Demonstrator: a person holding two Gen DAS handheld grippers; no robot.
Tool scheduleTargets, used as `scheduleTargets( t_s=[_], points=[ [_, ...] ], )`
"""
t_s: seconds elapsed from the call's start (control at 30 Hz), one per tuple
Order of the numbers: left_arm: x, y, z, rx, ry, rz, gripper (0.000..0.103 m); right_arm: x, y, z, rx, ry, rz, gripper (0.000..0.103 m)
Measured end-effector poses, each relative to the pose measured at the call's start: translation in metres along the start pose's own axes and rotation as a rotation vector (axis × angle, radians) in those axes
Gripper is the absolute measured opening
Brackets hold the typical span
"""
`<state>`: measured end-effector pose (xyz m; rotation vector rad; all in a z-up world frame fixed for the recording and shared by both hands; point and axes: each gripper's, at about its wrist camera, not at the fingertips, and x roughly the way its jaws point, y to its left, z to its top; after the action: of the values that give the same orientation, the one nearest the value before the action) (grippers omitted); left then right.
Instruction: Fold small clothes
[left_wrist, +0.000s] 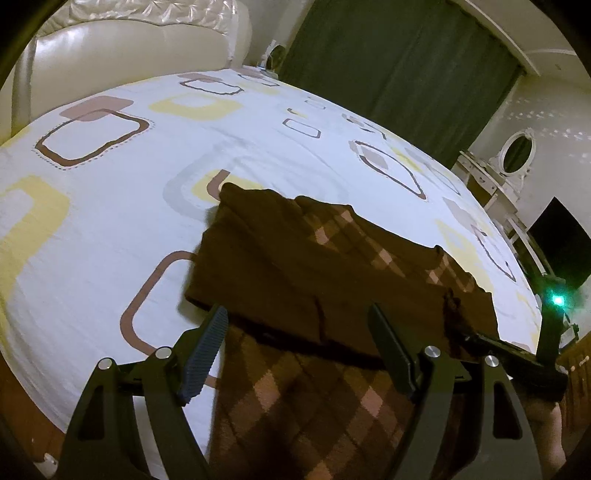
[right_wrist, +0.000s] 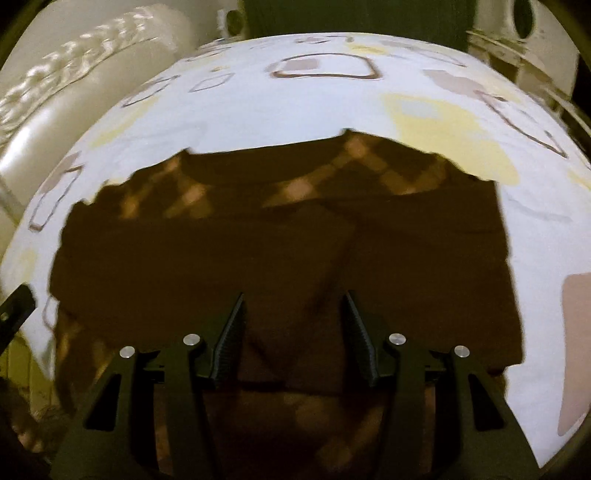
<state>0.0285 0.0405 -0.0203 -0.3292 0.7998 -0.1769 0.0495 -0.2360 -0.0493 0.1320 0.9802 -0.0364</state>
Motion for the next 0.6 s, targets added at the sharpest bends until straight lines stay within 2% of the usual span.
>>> scheduleTargets(
  t_s=[0.1, 0.17, 0.23, 0.3, 0.4, 0.53, 0.6],
  points=[
    [0.001, 0.002, 0.000, -0.007, 0.002, 0.004, 0.077, -0.009, -0.035, -0.002, 0.120, -0.036, -0.005, 0.054],
    [0.002, 0.005, 0.000, -0.019, 0.007, 0.009, 0.077, -0.014, -0.062, -0.005, 0.210, -0.050, 0.009, 0.058],
    [0.004, 0.008, 0.001, -0.030, 0.014, 0.018, 0.077, -0.017, -0.083, -0.008, 0.293, -0.059, 0.080, 0.058],
    [0.005, 0.012, 0.001, -0.048, 0.018, 0.025, 0.077, -0.016, -0.103, -0.011, 0.375, -0.058, 0.214, 0.058],
    [0.004, 0.021, 0.004, -0.069, 0.014, 0.040, 0.077, -0.009, -0.117, -0.010, 0.431, -0.026, 0.338, 0.058],
    [0.000, 0.035, 0.010, -0.095, -0.004, 0.063, 0.077, 0.002, -0.124, -0.007, 0.481, 0.015, 0.436, 0.058],
    [-0.003, 0.044, 0.013, -0.117, -0.013, 0.072, 0.078, 0.003, -0.121, -0.004, 0.485, 0.028, 0.451, 0.058]
  ],
)
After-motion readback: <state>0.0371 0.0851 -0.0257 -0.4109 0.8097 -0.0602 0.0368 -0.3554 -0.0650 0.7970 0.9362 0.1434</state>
